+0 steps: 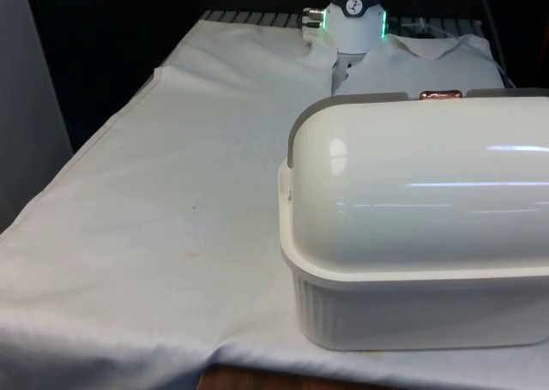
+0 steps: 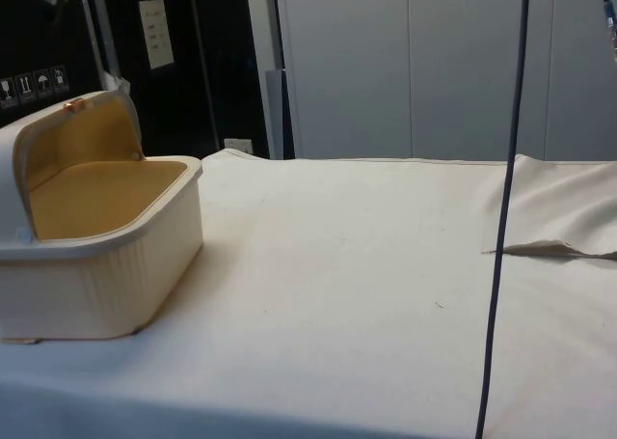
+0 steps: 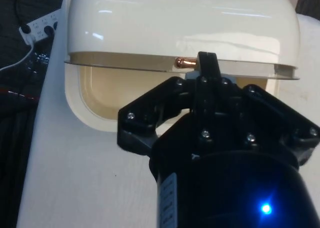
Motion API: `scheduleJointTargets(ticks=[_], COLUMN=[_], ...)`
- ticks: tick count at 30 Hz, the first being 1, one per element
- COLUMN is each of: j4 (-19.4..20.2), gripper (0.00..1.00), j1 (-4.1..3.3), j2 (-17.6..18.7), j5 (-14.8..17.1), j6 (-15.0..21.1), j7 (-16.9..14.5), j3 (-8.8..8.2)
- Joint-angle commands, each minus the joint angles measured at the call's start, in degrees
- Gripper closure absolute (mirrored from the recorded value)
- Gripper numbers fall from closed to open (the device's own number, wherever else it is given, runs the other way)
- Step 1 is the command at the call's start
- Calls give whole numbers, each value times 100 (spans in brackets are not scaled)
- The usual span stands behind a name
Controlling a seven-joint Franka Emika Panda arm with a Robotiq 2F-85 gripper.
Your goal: Open the lid, then close it.
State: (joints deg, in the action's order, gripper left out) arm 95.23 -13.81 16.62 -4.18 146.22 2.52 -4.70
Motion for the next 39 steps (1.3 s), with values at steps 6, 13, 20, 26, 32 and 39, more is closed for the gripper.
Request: scheduleJointTargets(ticks=[6,13,20,26,32,39], j4=[0,34,11,-11,0,-6], gripper=[67,34,2,0,0,0], j1=[0,-6,-6,-17,-17,-40], j2=[0,-29,-11,6,0,17], j5=[0,6,-6,-23,-6,-40], j6=[0,46,17,0,0,6], j7=[-40,-69,-52,-40,-57,-40], j3=[23,40,34,34,46,34])
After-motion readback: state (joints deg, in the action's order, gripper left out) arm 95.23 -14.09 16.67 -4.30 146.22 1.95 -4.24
